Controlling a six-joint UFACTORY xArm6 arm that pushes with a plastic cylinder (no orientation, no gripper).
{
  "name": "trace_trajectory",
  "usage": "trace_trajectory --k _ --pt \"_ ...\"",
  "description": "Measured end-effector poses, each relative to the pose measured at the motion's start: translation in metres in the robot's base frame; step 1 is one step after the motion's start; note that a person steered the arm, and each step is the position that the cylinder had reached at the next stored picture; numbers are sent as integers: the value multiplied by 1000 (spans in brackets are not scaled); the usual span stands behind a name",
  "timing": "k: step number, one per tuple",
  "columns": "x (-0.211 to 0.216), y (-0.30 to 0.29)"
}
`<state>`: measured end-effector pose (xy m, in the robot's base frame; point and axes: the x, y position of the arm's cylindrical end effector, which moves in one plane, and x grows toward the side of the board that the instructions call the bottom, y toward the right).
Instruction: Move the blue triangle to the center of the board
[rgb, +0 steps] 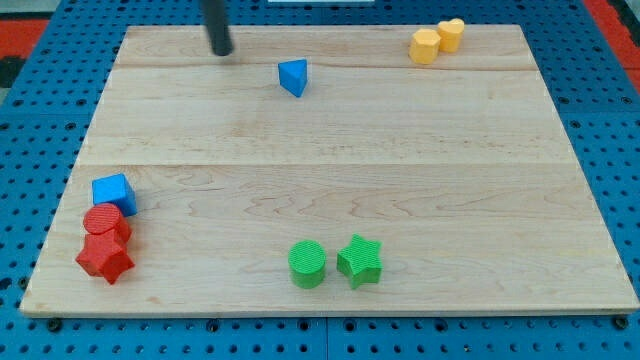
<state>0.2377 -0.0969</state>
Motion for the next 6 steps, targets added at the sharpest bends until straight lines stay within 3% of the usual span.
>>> trace_trajectory --k 1,2,3,5,6 --pt "15 42" --pt "64 20" --pt "63 29" --pt "22 47" --pt "41 68"
